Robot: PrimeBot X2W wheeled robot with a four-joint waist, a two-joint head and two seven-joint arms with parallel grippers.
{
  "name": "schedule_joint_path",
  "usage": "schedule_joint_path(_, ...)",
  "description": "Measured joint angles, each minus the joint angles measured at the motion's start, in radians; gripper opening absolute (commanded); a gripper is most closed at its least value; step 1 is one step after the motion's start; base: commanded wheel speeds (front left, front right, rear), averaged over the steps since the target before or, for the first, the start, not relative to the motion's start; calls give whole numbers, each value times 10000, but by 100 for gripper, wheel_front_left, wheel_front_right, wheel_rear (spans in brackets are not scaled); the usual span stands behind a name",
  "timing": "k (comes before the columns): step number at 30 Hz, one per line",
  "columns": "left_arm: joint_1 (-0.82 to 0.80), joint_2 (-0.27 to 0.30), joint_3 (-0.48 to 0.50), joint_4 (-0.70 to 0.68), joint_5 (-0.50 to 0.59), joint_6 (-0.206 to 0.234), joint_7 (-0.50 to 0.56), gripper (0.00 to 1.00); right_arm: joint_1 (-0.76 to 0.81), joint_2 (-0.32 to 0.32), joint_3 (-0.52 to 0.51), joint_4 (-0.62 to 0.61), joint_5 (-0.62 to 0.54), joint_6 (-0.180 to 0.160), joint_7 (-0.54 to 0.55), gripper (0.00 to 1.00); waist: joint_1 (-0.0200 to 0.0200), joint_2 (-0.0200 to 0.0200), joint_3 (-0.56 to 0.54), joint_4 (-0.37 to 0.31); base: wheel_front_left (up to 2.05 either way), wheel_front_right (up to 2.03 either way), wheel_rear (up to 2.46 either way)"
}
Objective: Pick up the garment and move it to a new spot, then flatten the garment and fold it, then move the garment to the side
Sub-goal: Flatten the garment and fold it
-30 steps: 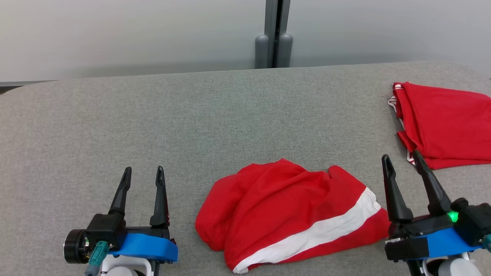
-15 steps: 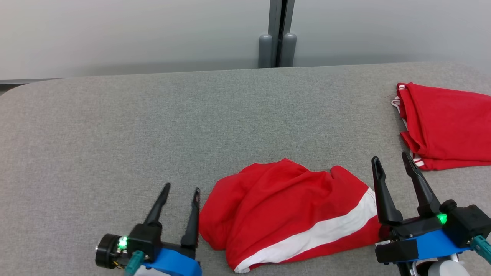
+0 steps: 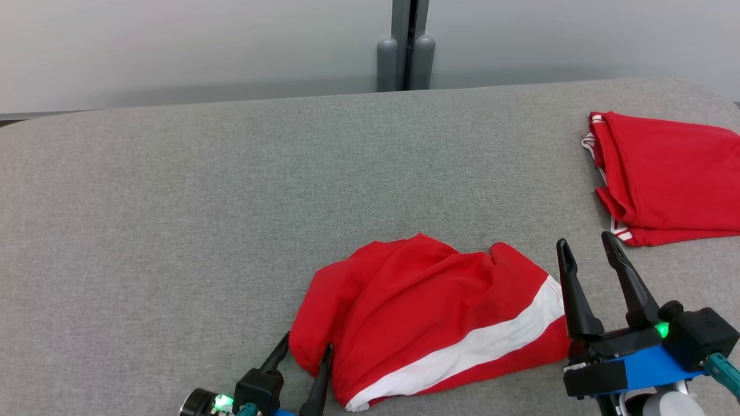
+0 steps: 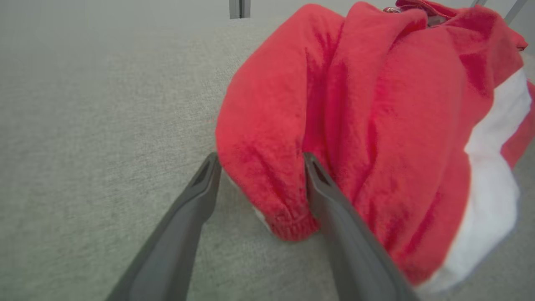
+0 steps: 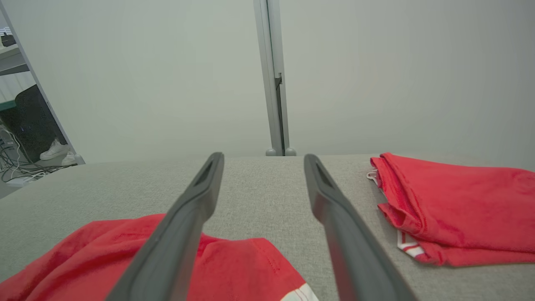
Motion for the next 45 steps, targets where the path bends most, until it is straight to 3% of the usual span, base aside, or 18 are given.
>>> schedule_joint_path(4,-292,2,-81,514,-226,-4,-2,100,-114,-12,36,50,19,0,0,100,2,0,120,-72,0,0,0)
schedule_joint_path(5,-368,0,-127,642,-374,-4,-4,68,-136,-10,52,69,23,0,0,100,1,0,133,-87,0,0,0)
schedule_joint_path(6,-438,2,-194,815,-495,-10,-2,0,-149,-8,69,81,36,0,0,100,1,0,140,-106,0,0,0)
schedule_joint_path(13,-1088,50,127,575,-692,-54,-2,0,-155,0,21,161,90,0,0,100,1,0,140,-176,0,0,0)
schedule_joint_path(24,-2457,989,1400,-186,-428,33,-2,0,-321,6,-196,337,104,0,0,100,1,0,286,-527,0,0,0)
schedule_joint_path(35,-3894,1312,1808,842,-167,117,0,0,-410,56,-305,652,90,0,0,100,0,0,478,-787,0,0,0)
schedule_joint_path(37,-4064,1304,1793,1191,-150,115,-2,99,-445,59,-253,713,90,0,0,100,0,1,495,-839,0,0,0)
schedule_joint_path(45,-3872,1005,2128,991,-276,132,-4,100,-514,119,-242,899,96,0,0,100,0,1,349,-833,0,0,0)
